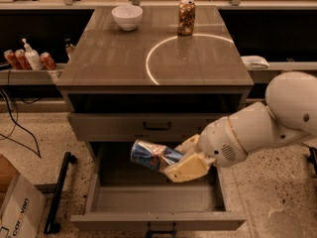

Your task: Place redbull can into middle drawer

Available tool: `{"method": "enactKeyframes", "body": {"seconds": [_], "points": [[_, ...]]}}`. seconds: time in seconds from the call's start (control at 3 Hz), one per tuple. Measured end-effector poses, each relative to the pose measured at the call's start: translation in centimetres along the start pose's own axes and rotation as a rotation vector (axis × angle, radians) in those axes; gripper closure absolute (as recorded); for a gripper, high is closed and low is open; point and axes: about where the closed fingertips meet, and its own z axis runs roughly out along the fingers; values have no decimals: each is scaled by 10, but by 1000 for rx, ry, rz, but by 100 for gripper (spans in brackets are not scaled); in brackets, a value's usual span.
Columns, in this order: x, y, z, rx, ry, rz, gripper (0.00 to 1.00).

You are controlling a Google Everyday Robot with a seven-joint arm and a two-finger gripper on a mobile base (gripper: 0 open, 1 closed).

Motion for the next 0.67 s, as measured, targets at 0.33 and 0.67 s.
{"method": "enactKeyframes", "body": {"seconds": [0.33, 0.67], "points": [[36, -8, 42, 5, 38, 98, 100], [76, -22, 87, 8, 56, 185, 100]]}}
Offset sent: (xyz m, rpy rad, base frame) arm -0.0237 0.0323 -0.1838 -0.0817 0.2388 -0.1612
